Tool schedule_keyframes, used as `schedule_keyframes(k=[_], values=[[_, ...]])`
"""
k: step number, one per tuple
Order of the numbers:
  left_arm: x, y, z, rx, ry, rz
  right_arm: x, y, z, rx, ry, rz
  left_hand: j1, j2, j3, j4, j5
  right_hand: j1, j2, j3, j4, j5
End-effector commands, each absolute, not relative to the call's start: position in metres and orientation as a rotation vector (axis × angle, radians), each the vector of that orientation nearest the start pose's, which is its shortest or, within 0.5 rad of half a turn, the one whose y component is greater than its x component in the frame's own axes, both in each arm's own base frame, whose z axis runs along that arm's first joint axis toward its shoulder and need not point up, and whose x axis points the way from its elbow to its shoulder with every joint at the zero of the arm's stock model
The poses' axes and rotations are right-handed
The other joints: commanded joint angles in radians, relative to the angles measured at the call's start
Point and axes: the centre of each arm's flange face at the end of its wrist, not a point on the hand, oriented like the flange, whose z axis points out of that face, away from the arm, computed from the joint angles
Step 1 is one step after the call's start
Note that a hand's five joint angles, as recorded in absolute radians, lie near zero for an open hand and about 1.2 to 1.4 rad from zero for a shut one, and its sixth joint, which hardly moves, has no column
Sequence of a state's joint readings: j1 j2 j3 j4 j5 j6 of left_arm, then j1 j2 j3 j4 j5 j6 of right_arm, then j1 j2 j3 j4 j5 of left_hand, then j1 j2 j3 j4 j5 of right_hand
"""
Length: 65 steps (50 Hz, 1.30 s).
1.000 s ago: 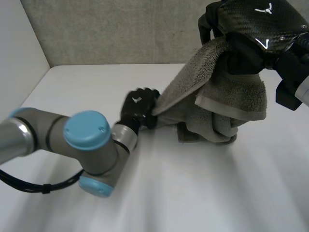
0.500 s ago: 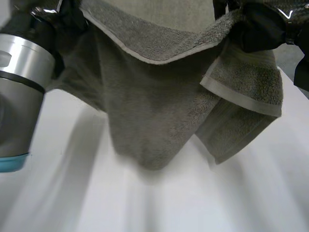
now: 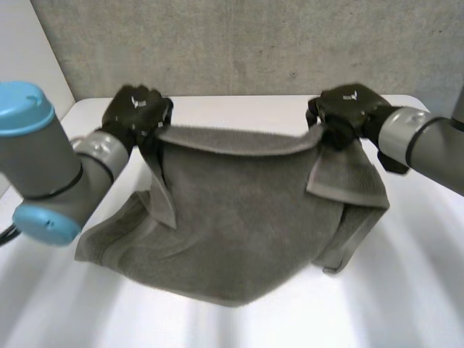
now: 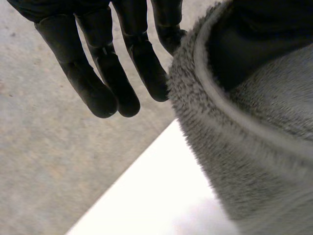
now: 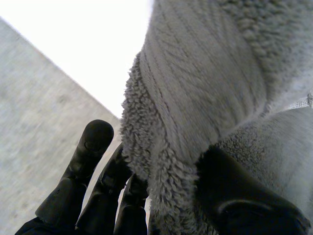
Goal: Fold the towel.
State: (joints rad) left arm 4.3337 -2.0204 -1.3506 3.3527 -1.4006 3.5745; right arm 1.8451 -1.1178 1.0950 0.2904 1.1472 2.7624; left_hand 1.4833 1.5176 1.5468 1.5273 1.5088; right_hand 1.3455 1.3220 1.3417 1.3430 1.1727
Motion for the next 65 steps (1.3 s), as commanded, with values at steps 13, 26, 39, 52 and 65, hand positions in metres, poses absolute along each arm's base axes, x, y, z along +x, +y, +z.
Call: schedule_keyframes(k=[13,26,39,52,65], values=[[-0.286,-0.333,0.377,0.716,1.14,-2.875,0.272,-0.336,0.358,-0.806,1.26,-2.419,-0.087,-0.121,-0.151,-0.131,-0.287,0.051,0.074,0.055,0.053,0.049],[-0.269,-0.305,0.253,0.961,1.699,-2.492,0.254,-0.31,0.286,-0.935,1.909,-1.734,-0.087,-0.121,-0.151,-0.131,-0.287,0.051,0.074,0.055,0.053,0.049],[-0.28,-0.251,0.159,1.274,1.954,-2.168,0.238,-0.297,0.176,-1.226,2.372,-1.231,-0.087,-0.121,-0.151,-0.131,-0.287,-0.136,-0.112,-0.132,-0.133,-0.138],[-0.28,-0.247,0.158,1.282,1.958,-2.162,0.236,-0.278,0.162,-1.236,2.349,-1.299,-0.087,-0.121,-0.151,-0.131,-0.287,-0.662,-0.638,-0.658,-0.659,-0.663],[-0.28,-0.247,0.156,1.28,1.97,-2.16,0.239,-0.234,0.172,-1.196,2.242,-1.468,-0.087,-0.121,-0.151,-0.131,-0.287,-1.171,-1.147,-1.167,-1.168,-1.173]])
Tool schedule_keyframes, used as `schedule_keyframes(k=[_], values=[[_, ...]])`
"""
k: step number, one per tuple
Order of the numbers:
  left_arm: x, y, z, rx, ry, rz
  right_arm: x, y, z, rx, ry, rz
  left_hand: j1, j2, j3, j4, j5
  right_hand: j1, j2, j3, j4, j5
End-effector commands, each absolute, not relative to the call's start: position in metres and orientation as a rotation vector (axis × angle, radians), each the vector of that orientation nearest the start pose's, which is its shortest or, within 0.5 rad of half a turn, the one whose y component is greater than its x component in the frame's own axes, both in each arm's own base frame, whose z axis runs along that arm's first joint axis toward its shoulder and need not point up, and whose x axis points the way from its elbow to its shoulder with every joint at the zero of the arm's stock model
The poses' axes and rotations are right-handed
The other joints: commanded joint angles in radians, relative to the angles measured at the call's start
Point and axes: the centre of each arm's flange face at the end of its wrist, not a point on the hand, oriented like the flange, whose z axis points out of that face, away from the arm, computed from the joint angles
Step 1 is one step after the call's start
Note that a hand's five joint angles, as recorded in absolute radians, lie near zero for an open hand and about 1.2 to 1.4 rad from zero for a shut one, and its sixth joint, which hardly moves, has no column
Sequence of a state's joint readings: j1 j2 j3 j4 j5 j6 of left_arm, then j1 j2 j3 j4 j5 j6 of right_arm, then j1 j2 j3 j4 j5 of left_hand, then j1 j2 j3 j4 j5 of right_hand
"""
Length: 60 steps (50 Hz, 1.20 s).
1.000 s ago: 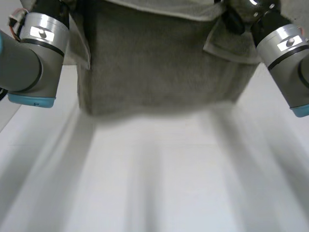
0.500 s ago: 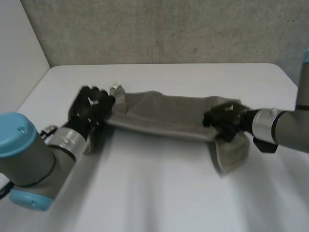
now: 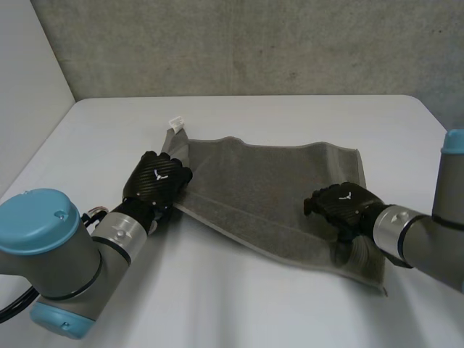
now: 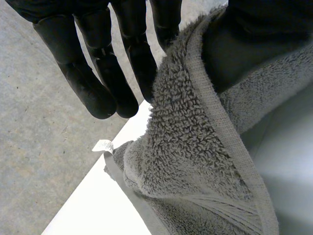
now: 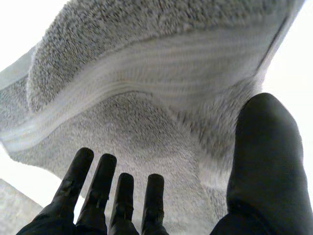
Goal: Fold the towel.
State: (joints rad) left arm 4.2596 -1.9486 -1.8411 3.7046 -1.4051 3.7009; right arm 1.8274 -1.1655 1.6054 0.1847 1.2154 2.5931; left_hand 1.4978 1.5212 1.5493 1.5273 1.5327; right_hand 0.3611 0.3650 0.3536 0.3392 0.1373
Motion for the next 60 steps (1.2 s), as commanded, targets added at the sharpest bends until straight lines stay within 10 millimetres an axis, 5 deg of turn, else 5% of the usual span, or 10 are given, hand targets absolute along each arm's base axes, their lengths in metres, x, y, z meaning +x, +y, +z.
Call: schedule_keyframes(k=[1,14,21,27,60], values=[[-0.28,-0.247,0.156,1.28,1.97,-2.16,0.239,-0.229,0.174,-1.176,2.23,-1.487,-0.102,-0.125,-0.153,-0.131,-0.311,-0.187,-0.19,-0.179,-0.165,-0.137],[-0.276,-0.257,0.159,1.237,1.965,-2.162,0.22,-0.188,0.174,-1.167,2.241,-1.532,-0.102,-0.125,-0.153,-0.131,-0.311,-0.047,-0.051,-0.04,-0.026,0.002],[-0.275,-0.255,0.157,1.238,1.975,-2.153,0.188,-0.19,0.178,-1.062,2.352,-1.592,-0.102,-0.125,-0.153,-0.131,-0.311,-0.097,-0.101,-0.089,-0.075,-0.048],[-0.276,-0.255,0.157,1.243,1.976,-2.153,0.183,-0.183,0.167,-1.041,2.356,-1.576,-0.102,-0.125,-0.153,-0.131,-0.311,-0.144,-0.148,-0.136,-0.122,-0.095],[-0.275,-0.254,0.154,1.243,1.986,-2.145,0.181,-0.209,0.118,-1.102,2.347,-1.611,-0.102,-0.125,-0.153,-0.131,-0.311,-0.135,-0.139,-0.128,-0.113,-0.086]])
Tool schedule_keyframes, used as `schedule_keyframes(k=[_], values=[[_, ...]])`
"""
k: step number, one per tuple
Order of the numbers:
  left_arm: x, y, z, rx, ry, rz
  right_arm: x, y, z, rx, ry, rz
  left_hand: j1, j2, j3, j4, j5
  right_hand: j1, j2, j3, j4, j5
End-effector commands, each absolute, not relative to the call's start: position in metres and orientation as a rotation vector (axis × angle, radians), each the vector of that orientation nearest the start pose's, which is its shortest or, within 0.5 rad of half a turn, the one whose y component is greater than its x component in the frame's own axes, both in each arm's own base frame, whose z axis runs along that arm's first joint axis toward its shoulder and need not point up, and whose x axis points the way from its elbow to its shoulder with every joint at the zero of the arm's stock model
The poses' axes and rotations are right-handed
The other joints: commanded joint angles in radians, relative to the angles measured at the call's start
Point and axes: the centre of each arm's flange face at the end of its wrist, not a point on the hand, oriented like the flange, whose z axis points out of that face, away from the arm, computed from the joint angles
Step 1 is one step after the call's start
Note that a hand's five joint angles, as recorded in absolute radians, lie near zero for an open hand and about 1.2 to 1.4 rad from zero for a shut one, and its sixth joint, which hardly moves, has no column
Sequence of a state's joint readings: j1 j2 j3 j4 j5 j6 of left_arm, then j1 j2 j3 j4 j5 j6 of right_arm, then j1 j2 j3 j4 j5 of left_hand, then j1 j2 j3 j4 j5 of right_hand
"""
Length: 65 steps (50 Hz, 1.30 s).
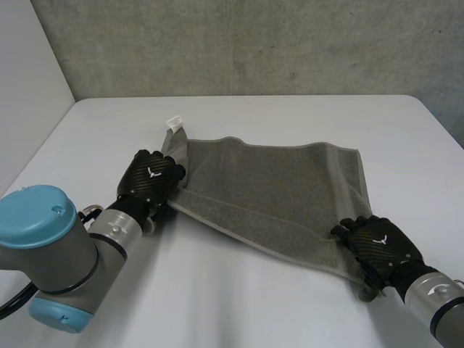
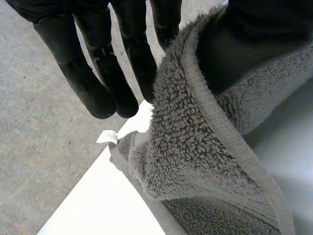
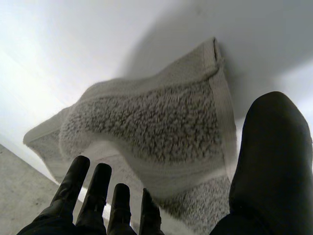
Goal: Fold the towel.
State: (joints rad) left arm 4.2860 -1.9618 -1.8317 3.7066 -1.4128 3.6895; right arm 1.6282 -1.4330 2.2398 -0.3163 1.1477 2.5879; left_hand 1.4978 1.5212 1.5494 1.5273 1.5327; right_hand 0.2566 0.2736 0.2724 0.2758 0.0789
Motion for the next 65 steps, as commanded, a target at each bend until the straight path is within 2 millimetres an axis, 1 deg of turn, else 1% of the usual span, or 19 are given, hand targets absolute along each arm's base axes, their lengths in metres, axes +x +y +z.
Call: schedule_keyframes(k=[1,8,15,21,25,30,31,32,33,34,35,36,47,49,50,52,58,60,65], values=[[-0.275,-0.254,0.153,1.245,1.989,-2.142,0.181,-0.21,0.119,-1.103,2.343,-1.621,-0.102,-0.125,-0.153,-0.131,-0.311,-0.031,-0.048,-0.046,-0.05,-0.028],[-0.276,-0.255,0.151,1.248,1.992,-2.136,0.18,-0.217,0.12,-1.104,2.333,-1.686,-0.102,-0.125,-0.153,-0.131,-0.311,-0.004,-0.021,-0.02,-0.023,-0.001],[-0.276,-0.255,0.15,1.248,1.994,-2.134,0.178,-0.23,0.127,-1.093,2.326,-1.808,-0.102,-0.125,-0.153,-0.131,-0.311,0.142,0.125,0.126,0.123,0.145],[-0.275,-0.254,0.15,1.249,1.995,-2.132,0.177,-0.237,0.133,-1.086,2.311,-1.863,-0.102,-0.125,-0.153,-0.131,-0.311,0.207,0.19,0.191,0.188,0.21],[-0.275,-0.254,0.15,1.249,1.999,-2.131,0.177,-0.237,0.135,-1.088,2.308,-1.877,-0.102,-0.125,-0.153,-0.131,-0.311,0.207,0.19,0.191,0.188,0.21],[-0.275,-0.254,0.15,1.247,1.999,-2.131,0.176,-0.233,0.146,-1.082,2.29,-1.937,-0.102,-0.125,-0.153,-0.131,-0.311,0.213,0.196,0.197,0.194,0.216],[-0.276,-0.254,0.15,1.25,1.997,-2.131,0.177,-0.232,0.148,-1.082,2.281,-1.945,-0.102,-0.125,-0.153,-0.131,-0.311,0.292,0.274,0.276,0.272,0.295],[-0.276,-0.254,0.15,1.25,1.997,-2.131,0.177,-0.232,0.148,-1.082,2.281,-1.946,-0.102,-0.125,-0.153,-0.131,-0.311,0.292,0.275,0.276,0.273,0.295],[-0.276,-0.254,0.15,1.251,1.998,-2.132,0.177,-0.23,0.151,-1.084,2.267,-1.953,-0.102,-0.125,-0.153,-0.131,-0.311,0.51,0.493,0.494,0.491,0.513],[-0.276,-0.254,0.15,1.252,1.997,-2.131,0.178,-0.229,0.153,-1.077,2.256,-1.961,-0.102,-0.125,-0.153,-0.131,-0.311,0.853,0.836,0.837,0.833,0.856],[-0.276,-0.254,0.15,1.252,1.997,-2.131,0.178,-0.229,0.153,-1.077,2.256,-1.961,-0.102,-0.125,-0.153,-0.131,-0.311,0.856,0.839,0.84,0.837,0.859],[-0.276,-0.254,0.149,1.253,1.998,-2.13,0.178,-0.229,0.155,-1.077,2.253,-1.959,-0.102,-0.125,-0.153,-0.131,-0.311,1.137,1.12,1.121,1.118,1.14],[-0.274,-0.254,0.14,1.258,2.02,-2.1,0.174,-0.229,0.158,-1.048,2.301,-1.909,-0.102,-0.125,-0.153,-0.131,-0.311,1.14,1.123,1.124,1.12,1.143],[-0.274,-0.255,0.136,1.259,2.028,-2.088,0.171,-0.229,0.162,-1.035,2.309,-1.917,-0.437,-0.461,-0.489,-0.467,-0.646,1.14,1.123,1.124,1.12,1.143],[-0.274,-0.255,0.136,1.259,2.028,-2.088,0.171,-0.229,0.162,-1.035,2.309,-1.917,-0.439,-0.462,-0.49,-0.468,-0.648,1.14,1.123,1.124,1.12,1.143],[-0.274,-0.255,0.133,1.264,2.034,-2.075,0.165,-0.232,0.167,-1.006,2.316,-1.947,-0.556,-0.579,-0.607,-0.585,-0.765,1.14,1.123,1.124,1.12,1.143],[-0.27,-0.259,0.13,1.219,2.042,-2.047,0.154,-0.239,0.181,-0.918,2.289,-2.018,-0.618,-0.641,-0.669,-0.647,-0.827,1.14,1.123,1.124,1.12,1.143],[-0.264,-0.267,0.128,1.16,2.044,-2.021,0.146,-0.242,0.189,-0.841,2.271,-2.041,-0.618,-0.641,-0.669,-0.647,-0.827,1.14,1.123,1.124,1.12,1.143],[-0.259,-0.277,0.133,1.094,2.023,-2.024,0.135,-0.248,0.192,-0.765,2.266,-2.044,-0.618,-0.641,-0.669,-0.647,-0.827,1.14,1.123,1.124,1.12,1.143]])
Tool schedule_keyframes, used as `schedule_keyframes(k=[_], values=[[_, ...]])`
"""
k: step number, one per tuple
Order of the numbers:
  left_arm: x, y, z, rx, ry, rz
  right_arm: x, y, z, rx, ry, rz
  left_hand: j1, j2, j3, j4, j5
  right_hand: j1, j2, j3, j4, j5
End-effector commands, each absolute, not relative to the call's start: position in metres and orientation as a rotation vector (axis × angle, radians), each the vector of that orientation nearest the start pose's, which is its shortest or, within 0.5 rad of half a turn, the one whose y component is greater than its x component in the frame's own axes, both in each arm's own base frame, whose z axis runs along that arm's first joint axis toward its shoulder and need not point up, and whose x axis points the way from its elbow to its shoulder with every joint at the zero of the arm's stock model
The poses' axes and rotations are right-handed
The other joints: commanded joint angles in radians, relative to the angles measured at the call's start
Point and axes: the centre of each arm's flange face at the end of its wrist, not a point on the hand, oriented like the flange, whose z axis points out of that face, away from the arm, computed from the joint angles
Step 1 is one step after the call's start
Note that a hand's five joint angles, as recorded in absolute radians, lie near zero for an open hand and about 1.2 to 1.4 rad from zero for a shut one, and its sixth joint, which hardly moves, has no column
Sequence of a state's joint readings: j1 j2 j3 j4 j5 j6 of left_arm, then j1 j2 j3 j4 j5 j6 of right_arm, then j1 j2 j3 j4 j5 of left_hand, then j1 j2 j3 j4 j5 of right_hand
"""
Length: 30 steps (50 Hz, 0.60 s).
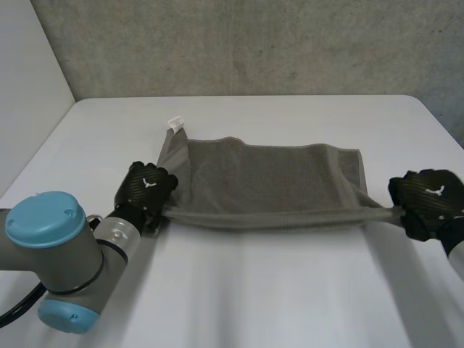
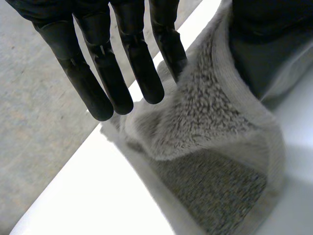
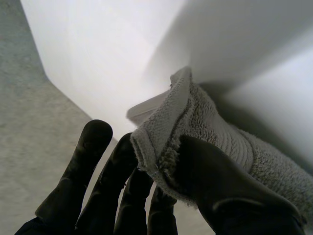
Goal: Fold the towel.
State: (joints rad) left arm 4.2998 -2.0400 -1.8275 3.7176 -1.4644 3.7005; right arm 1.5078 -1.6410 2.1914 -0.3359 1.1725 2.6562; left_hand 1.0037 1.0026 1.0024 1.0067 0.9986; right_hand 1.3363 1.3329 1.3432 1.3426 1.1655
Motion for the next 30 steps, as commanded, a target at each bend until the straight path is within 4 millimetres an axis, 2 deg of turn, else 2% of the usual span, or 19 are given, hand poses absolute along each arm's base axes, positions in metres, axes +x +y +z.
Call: schedule_keyframes(k=[1,8,13,19,30], values=[[-0.259,-0.277,0.133,1.093,2.023,-2.024,0.135,-0.248,0.192,-0.765,2.266,-2.044,-0.124,-0.123,-0.122,-0.127,-0.293,0.06,0.063,0.053,0.054,0.056],[-0.246,-0.294,0.134,1.029,2.017,-2.014,0.123,-0.253,0.196,-0.725,2.273,-2.036,-0.112,-0.111,-0.111,-0.115,-0.282,0.06,0.063,0.053,0.054,0.056],[-0.244,-0.298,0.133,1.017,2.022,-2.003,0.121,-0.254,0.196,-0.717,2.282,-2.027,-0.112,-0.111,-0.111,-0.115,-0.281,0.06,0.063,0.053,0.054,0.056],[-0.242,-0.294,0.134,1.026,2.036,-1.99,0.111,-0.261,0.2,-0.686,2.302,-2.059,-0.106,-0.105,-0.105,-0.109,-0.276,0.06,0.063,0.053,0.054,0.056],[-0.239,-0.273,0.125,1.098,2.15,-1.865,0.112,-0.263,0.2,-0.683,2.316,-2.021,-0.027,-0.026,-0.026,-0.03,-0.197,0.06,0.063,0.053,0.054,0.056]])
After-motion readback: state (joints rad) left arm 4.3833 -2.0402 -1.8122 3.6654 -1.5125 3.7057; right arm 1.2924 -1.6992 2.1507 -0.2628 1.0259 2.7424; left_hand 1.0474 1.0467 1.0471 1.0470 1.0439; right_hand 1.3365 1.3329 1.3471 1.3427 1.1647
